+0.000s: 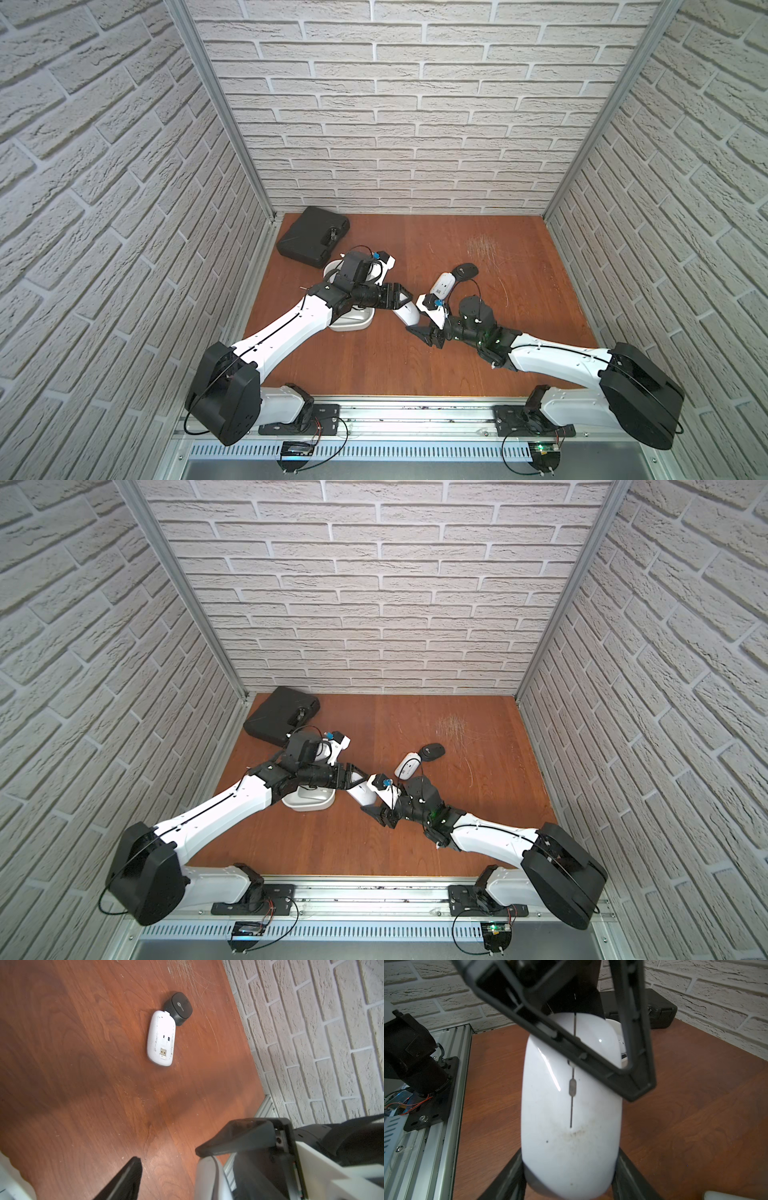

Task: Put the mouse in the storage box
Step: Pick up the mouse from the center of the board.

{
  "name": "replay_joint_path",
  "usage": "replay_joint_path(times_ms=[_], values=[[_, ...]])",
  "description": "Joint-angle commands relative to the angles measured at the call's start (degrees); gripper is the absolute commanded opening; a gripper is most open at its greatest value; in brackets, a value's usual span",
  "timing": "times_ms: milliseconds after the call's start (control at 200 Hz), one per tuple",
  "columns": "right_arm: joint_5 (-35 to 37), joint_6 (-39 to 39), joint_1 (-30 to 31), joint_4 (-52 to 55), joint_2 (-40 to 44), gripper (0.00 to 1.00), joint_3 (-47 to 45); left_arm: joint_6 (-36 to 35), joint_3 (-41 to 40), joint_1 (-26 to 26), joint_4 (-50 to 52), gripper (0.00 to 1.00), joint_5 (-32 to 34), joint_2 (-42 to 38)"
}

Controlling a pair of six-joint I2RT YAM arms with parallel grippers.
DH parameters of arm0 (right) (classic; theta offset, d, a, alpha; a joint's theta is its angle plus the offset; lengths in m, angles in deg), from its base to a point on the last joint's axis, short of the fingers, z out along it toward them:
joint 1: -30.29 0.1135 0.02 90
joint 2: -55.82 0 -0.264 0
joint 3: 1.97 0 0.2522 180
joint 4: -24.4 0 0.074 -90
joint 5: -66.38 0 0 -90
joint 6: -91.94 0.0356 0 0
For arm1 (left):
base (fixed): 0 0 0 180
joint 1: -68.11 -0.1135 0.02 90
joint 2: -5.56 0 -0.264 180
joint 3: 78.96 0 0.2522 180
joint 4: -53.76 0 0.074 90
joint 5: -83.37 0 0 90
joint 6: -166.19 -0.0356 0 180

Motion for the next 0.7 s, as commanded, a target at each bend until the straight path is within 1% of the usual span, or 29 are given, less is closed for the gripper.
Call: replay_joint_path(times_ms=[0,50,100,275,415,605,695], values=[[-0.45,-2.21,0.45,-3.81,0.19,0.42,0.29,0.64,1.53,0.91,-3.34,0.67,-1.57,0.48],[-0.31,-2.40,0.46,-3.94,0.10,0.42,0.32,1.08,1.21,0.94,-3.15,0.64,-1.79,0.38],[-0.11,-2.50,0.46,-3.95,0.00,0.42,0.41,1.51,0.90,0.91,-2.92,0.63,-2.06,0.06],[0.71,-2.89,0.46,-4.45,-0.83,0.42,0.51,2.09,0.03,0.83,-1.19,0.66,-3.35,-1.75],[1.56,-3.29,0.46,-5.28,-0.61,0.42,0.42,2.09,-0.84,0.69,0.91,0.65,-3.43,-3.12],[1.87,-4.24,0.47,-5.33,-0.63,0.42,0.59,1.93,-1.61,0.73,2.90,0.57,-4.00,-4.09],[2.08,-4.23,0.46,-5.49,-0.52,0.42,0.46,1.81,-1.86,0.63,3.30,0.50,-4.29,-4.51]])
